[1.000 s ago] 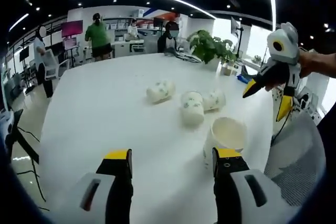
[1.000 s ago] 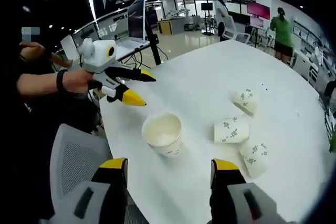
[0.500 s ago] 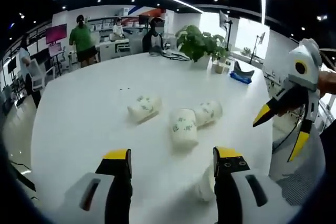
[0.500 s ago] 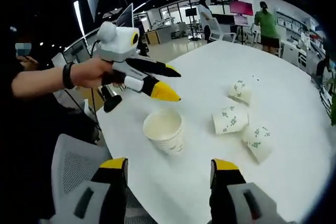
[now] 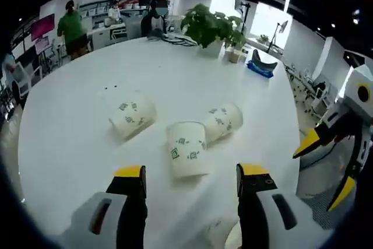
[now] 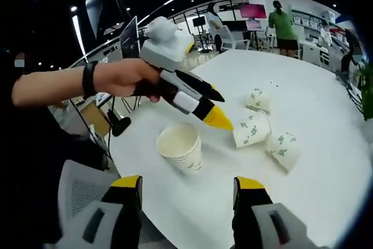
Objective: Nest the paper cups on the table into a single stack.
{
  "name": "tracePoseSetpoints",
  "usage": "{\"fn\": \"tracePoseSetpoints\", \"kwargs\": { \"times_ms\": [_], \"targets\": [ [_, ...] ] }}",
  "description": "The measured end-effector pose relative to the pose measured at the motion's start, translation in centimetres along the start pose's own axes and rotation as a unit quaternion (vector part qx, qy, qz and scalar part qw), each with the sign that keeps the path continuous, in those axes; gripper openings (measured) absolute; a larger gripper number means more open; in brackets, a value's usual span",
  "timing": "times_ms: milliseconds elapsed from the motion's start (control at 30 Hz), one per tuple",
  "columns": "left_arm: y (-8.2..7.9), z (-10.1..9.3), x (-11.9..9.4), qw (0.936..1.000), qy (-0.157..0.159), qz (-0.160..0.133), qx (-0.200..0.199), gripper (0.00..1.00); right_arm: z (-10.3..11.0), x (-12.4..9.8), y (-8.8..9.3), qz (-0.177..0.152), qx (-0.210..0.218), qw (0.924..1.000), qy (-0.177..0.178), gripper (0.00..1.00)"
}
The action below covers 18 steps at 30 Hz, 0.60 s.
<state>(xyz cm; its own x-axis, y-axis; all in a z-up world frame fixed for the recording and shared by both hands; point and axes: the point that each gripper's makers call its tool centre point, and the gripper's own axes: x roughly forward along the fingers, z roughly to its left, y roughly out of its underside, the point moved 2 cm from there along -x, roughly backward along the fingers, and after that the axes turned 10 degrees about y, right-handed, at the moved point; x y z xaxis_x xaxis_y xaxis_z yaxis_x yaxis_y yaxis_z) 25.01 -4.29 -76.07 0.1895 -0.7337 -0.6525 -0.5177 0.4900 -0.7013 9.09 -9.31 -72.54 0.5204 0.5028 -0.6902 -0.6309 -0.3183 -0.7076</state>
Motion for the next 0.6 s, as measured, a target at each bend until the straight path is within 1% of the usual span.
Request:
{"fn": "tracePoseSetpoints", "kwargs": {
  "times_ms": [100, 167, 267, 333, 467, 533, 600],
  "targets": [
    [0.0, 0.0, 0.8, 0.9999, 0.0, 0.011, -0.001, 0.61, -0.4, -0.1, 0.2, 0.0, 0.004, 1.0, 0.003, 0.62],
    [-0.1, 0.3, 1.6, 0.9998, -0.002, 0.02, -0.003, 0.61, -0.5, -0.4, 0.3, -0.003, 0.016, 0.9999, 0.005, 0.62],
    [-0.3, 0.5, 2.4, 0.9997, -0.003, 0.024, -0.01, 0.59, -0.1, -0.3, 0.6, -0.003, 0.026, 0.9996, 0.003, 0.62],
    [-0.2, 0.6, 3.1, 0.9994, -0.001, 0.03, -0.017, 0.59, 0.1, -0.2, 0.8, -0.004, 0.031, 0.9995, 0.004, 0.62],
    [0.2, -0.5, 3.4, 0.9987, -0.001, 0.048, -0.015, 0.58, 1.0, -0.4, 1.0, -0.005, 0.037, 0.9993, -0.001, 0.62],
    [0.4, 0.1, 3.6, 0.9981, -0.002, 0.058, -0.019, 0.57, 1.0, -0.4, 1.1, -0.005, 0.039, 0.9992, -0.003, 0.62],
    [0.6, 0.2, 4.1, 0.9976, -0.004, 0.063, -0.028, 0.56, 0.9, -0.4, 1.2, -0.005, 0.044, 0.999, -0.003, 0.61]
  ]
}}
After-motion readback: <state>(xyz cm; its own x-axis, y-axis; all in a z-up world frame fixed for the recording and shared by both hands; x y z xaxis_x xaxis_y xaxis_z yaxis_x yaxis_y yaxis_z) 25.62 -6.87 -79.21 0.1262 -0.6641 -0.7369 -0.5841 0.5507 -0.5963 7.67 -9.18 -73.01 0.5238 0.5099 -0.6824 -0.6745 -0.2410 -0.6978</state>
